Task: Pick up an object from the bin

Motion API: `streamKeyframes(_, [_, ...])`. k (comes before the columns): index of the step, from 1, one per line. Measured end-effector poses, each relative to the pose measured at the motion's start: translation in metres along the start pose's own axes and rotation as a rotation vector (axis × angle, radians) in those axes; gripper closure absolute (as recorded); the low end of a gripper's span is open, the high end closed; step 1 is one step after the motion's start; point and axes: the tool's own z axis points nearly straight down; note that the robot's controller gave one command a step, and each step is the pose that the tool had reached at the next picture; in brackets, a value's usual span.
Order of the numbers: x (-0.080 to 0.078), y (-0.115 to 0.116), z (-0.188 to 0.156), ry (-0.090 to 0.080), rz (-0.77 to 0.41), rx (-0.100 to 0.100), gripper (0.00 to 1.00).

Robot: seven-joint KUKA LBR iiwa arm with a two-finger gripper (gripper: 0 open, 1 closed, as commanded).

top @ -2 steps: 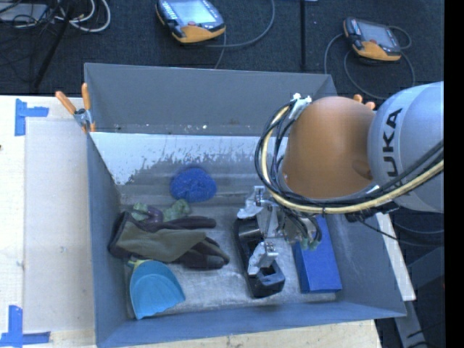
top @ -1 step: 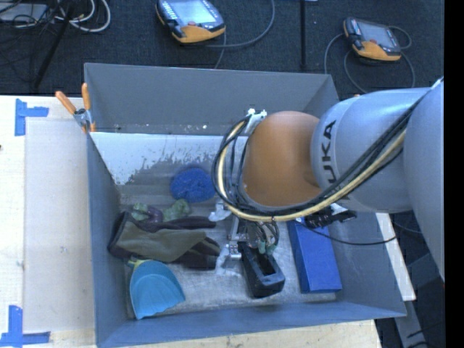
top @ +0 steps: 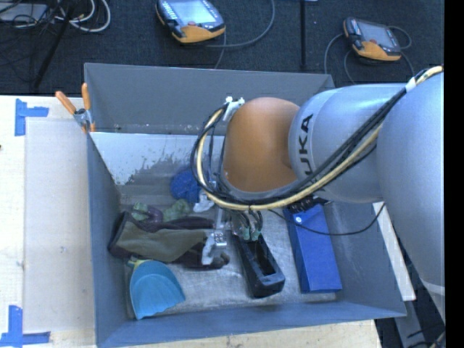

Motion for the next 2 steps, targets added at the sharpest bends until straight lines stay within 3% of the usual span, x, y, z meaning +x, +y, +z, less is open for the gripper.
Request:
streamKeyframes(1, [0.005, -0.013, 0.017, -0.007, 0.031, -0.002, 0.0])
streamKeyframes(2, [0.0, 0.039, 0.053, -0.009, 0.058, 0.002, 0.0])
